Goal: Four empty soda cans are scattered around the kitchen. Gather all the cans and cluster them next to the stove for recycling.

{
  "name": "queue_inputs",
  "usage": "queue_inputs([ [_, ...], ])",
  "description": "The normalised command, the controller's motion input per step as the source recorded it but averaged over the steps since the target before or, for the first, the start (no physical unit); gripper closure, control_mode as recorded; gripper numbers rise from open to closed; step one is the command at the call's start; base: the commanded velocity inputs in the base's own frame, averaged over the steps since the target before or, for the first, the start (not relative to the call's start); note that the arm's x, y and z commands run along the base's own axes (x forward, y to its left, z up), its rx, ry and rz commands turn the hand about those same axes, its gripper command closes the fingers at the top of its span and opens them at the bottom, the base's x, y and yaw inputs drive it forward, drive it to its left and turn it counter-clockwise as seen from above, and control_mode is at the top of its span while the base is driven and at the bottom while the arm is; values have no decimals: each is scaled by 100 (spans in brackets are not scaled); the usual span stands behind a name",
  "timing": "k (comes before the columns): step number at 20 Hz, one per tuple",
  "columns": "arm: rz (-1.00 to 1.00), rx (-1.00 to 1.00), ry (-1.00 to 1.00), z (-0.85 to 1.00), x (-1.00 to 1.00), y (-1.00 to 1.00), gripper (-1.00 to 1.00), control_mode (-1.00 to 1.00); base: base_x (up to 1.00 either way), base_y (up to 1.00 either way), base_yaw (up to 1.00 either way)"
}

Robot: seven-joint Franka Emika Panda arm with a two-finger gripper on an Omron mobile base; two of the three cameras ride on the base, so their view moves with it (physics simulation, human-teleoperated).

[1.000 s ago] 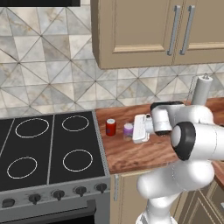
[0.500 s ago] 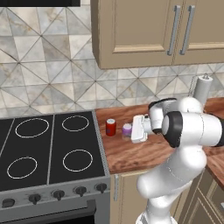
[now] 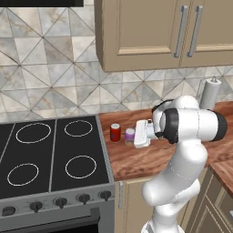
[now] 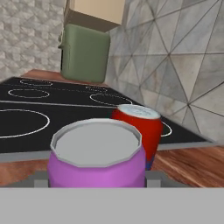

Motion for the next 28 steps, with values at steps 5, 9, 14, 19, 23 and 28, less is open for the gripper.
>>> queue_inputs([
  [5,0,2,0,-14,23,9,100,-100,0,0,0],
  [9,0,0,0,-17,16,4,100,-100,0,0,0],
  [14,0,0,0,-16,6,0,-100,-100,0,0,0],
  [19,0,0,0,-12,7,0,-100,-100,0,0,0],
  [23,0,0,0,-8,1,0,-100,-100,0,0,0],
  [28,0,0,0,-4,0,0,-100,-100,0,0,0],
])
